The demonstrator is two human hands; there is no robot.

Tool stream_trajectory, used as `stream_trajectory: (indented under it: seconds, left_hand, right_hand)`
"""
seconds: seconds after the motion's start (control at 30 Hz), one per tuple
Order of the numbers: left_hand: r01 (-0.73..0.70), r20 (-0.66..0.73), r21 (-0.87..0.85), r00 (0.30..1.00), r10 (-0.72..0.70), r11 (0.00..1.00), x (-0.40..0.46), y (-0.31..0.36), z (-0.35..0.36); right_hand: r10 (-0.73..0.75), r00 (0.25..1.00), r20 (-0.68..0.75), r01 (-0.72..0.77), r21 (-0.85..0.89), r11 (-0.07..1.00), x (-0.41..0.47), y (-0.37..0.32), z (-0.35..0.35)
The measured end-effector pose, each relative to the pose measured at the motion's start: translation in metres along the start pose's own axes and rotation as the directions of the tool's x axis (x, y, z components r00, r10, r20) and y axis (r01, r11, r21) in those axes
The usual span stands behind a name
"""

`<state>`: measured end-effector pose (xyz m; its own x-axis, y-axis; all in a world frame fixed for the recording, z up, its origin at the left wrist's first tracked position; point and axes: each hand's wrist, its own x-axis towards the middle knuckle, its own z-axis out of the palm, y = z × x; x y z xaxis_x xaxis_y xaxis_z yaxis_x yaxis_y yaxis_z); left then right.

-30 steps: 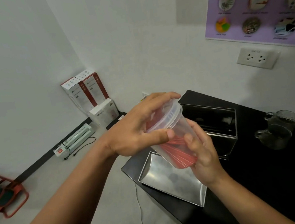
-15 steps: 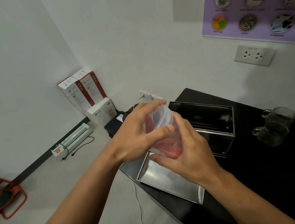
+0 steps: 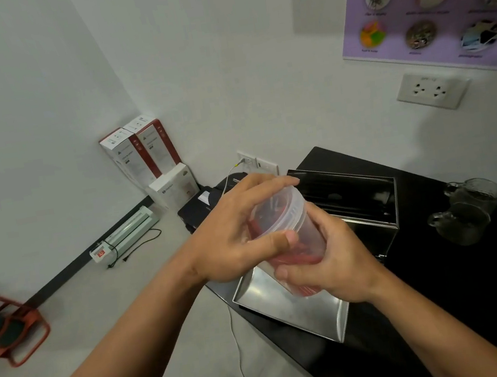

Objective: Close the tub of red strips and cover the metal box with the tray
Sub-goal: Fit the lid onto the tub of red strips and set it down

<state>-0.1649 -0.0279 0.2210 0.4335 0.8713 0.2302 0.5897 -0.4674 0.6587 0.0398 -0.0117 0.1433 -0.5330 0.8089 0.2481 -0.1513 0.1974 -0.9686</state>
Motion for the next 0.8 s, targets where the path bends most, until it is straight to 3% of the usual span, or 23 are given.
stream_trajectory:
  seconds: [0.2,0.37,0.5,0.63,0.8]
  left_hand:
    - [-0.043,0.044,-0.058,0.998,0.045,0.997,0.002,-0.007,0.000]
    - [0.039,-0.036,-0.048,0.999,-0.040,0.998,0.001,-0.016,-0.012]
    - [0.099,-0.082,-0.104,0.991,-0.107,0.990,0.001,-0.014,-0.016]
    - [0.095,-0.078,-0.152,0.991,-0.108,0.984,0.003,-0.009,-0.016]
    - [0.033,-0.012,-0.188,0.999,-0.036,0.982,0.003,-0.006,-0.022]
  right_hand:
    - [0.126,0.976,0.179,-0.143,0.085,0.986,0.003,0.003,-0.005]
    - [0.122,0.985,0.118,-0.089,-0.253,0.963,0.005,-0.004,-0.008]
    - [0.099,0.995,0.032,-0.064,-0.558,0.827,0.002,-0.009,0.008]
    - [0.034,0.998,-0.044,-0.052,-0.509,0.859,0.001,-0.002,0.014]
    - [0.076,0.995,0.066,-0.054,-0.284,0.957,-0.002,-0.002,0.007]
